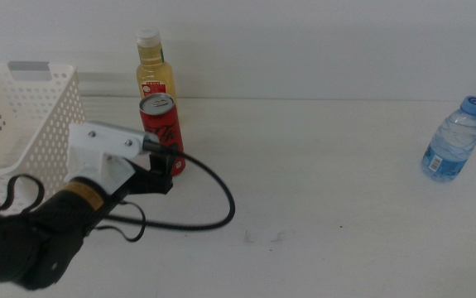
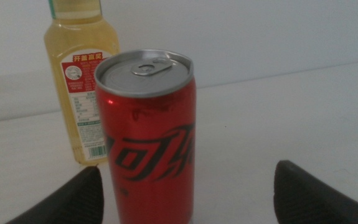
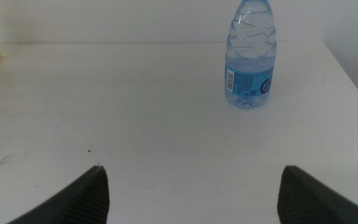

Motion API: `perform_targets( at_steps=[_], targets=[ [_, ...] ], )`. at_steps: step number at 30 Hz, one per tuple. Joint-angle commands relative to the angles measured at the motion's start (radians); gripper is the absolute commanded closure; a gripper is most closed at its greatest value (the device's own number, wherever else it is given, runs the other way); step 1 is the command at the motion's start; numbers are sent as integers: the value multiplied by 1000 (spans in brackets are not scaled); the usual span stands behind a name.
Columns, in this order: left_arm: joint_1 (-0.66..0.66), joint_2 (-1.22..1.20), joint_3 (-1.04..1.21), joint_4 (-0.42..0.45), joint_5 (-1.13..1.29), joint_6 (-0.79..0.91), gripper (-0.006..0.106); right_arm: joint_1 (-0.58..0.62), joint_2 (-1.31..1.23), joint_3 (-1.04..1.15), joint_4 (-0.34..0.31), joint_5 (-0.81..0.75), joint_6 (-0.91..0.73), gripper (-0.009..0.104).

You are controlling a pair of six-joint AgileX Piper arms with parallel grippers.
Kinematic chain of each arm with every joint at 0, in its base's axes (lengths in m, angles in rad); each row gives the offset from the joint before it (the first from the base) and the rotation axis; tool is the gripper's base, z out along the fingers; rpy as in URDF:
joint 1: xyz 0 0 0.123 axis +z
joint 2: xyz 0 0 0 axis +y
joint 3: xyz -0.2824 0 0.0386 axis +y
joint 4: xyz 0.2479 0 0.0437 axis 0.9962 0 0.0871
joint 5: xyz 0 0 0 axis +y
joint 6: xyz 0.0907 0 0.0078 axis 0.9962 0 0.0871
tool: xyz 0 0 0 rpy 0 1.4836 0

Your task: Use arms to grab the bottles and put them into the dustbin to the left of the table.

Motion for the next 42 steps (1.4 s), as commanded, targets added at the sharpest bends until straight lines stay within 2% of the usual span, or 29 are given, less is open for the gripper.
perform_targets(
  at_steps=[1, 7, 17, 22, 23, 25, 29, 30, 31, 34, 37, 42],
  targets=[
    [-3, 23, -38, 3, 42, -12, 7, -10, -4, 4, -11, -11, -4, 10],
    [-3, 151, -99, -8, 1, -12, 7, -10, -4, 4, -11, -11, -4, 10],
    [-1, 363, -279, -88, -42, 26, 7, -10, -4, 4, -11, -11, -4, 10],
    [-1, 411, -353, -87, -42, 21, 9, -10, -4, 4, -11, -11, -4, 10],
    [-1, 411, -355, -92, -37, 21, 13, -10, -4, 4, -11, -11, -4, 10],
    [0, 401, -355, -94, -33, 23, 32, -10, -4, 4, -11, -11, -4, 10],
    [-4, 297, -297, -47, 45, 23, 87, -10, -4, 4, -11, -11, -4, 10],
    [-10, 252, -275, -46, 86, 23, 98, -10, -4, 4, -11, -11, -4, 10],
    [-17, 186, -250, -49, 167, 20, 102, -10, -4, 4, -11, -11, -4, 10],
    [-34, -35, -232, -72, 567, 22, 102, -10, -4, 4, -11, -11, -4, 10],
    [-34, -209, -235, -72, 853, 32, 102, -10, -4, 4, -11, -11, -4, 10],
    [14, -382, -379, -81, 1339, 32, 102, -10, -4, 4, -11, -11, -4, 10]
  ],
)
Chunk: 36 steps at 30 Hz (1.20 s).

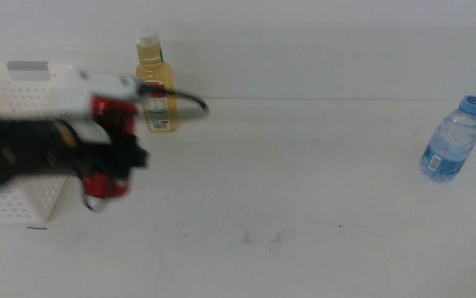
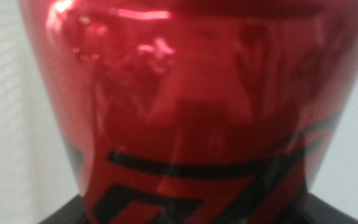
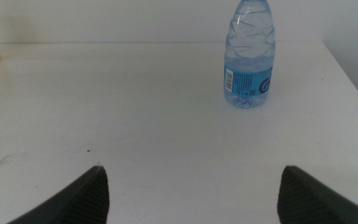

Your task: Use arms to grab the bottles and put them into the dustbin to the left of the table.

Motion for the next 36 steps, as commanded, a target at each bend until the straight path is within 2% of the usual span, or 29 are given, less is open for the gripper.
perform_targets(
  at_steps=[1, 6, 11, 16, 25, 28, 29, 33, 36],
  targets=[
    [49, -52, -120, 1, 217, 12, 102, -10, -4, 4, -11, -11, -4, 10],
    [249, 44, -432, 9, 585, 198, 102, -10, -4, 4, -11, -11, -4, 10],
    [453, 216, -714, 2, 789, 337, 102, -10, -4, 4, -11, -11, -4, 10],
    [551, 378, -818, -70, 749, 384, 102, -10, -4, 4, -11, -11, -4, 10],
    [560, 576, -816, -103, 633, 408, 99, -10, -4, 4, -11, -11, -4, 10],
    [556, 618, -816, -115, 616, 415, 88, -10, -4, 4, -11, -11, -4, 10],
    [553, 626, -816, -115, 611, 415, 81, -10, -4, 4, -11, -11, -4, 10],
    [552, 644, -816, -107, 605, 416, 42, -10, -4, 4, -11, -11, -4, 10],
    [552, 635, -816, -90, 608, 388, 18, -10, -4, 4, -11, -11, -4, 10]
  ],
)
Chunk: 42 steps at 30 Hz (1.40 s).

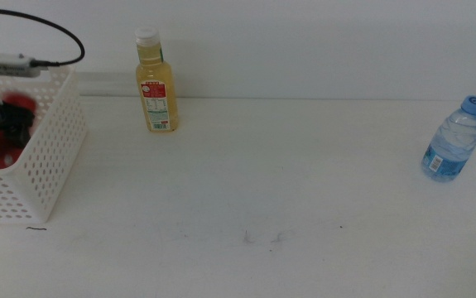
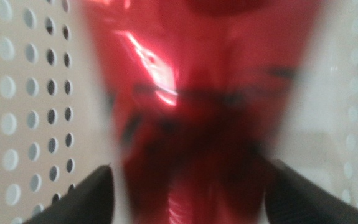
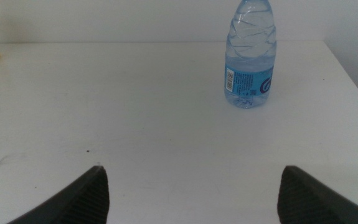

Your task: Use arms to grab the bottles and put them into the dustbin to the left of the table.

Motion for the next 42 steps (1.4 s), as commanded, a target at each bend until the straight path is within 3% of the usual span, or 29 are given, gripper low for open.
perform_targets(
  at_steps=[1, 3, 12, 20, 24, 26, 30, 32, 34, 42],
  targets=[
    [-3, -28, -13, 10, -4, -38, 13, -10, -4, 4, -11, -11, -4, 10],
    [-5, -56, -13, 15, 32, -59, 7, -10, -4, 4, -11, -11, -4, 10],
    [-85, -366, 45, 16, 145, -123, 11, -10, -4, 4, -11, -11, -4, 10],
    [-313, -779, 354, 119, -75, -323, 13, -10, -4, 4, -11, -11, -4, 10],
    [-437, -880, 494, 235, -182, -467, 13, -10, -4, 4, -11, -11, -4, 10],
    [-490, -895, 570, 249, -228, -499, 13, -10, -4, 4, -11, -11, -4, 10],
    [-513, -891, 792, 145, -653, -416, 13, -10, -4, 4, -11, -11, -4, 10],
    [-513, -863, 961, 13, -964, -278, 13, -10, -4, 4, -11, -11, -4, 10],
    [-513, -799, 1045, -48, -1155, -202, 13, -10, -4, 4, -11, -11, -4, 10],
    [-513, -411, 1073, 8, -1629, -200, 13, -10, -4, 4, -11, -11, -4, 10]
  ],
)
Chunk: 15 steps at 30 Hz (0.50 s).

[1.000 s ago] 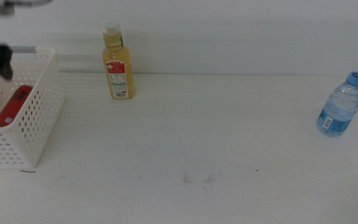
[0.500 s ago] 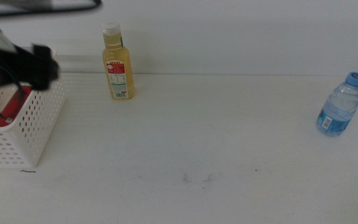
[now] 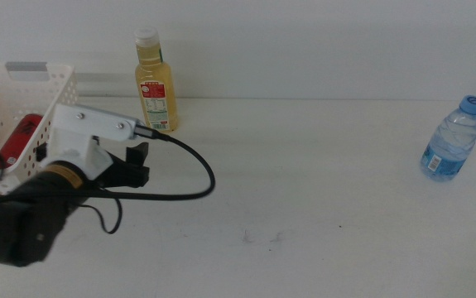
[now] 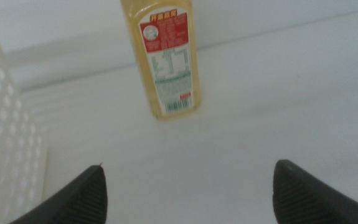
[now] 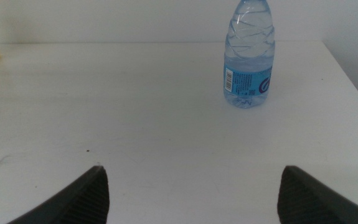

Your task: Use arms to grab the bottles and put them into the dustbin to the left of the table.

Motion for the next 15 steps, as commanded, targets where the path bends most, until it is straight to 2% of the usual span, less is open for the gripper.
perform_targets(
  at_steps=[1, 6, 15],
  targets=[
    [-4, 103, 1, 10, -238, 3, 13, -10, -4, 4, -11, -11, -4, 10],
    [-4, 284, -49, -17, -499, -11, 13, -10, -4, 4, -11, -11, -4, 10],
    [-4, 528, -358, -44, -421, -73, 13, -10, -4, 4, -11, -11, -4, 10]
  ],
)
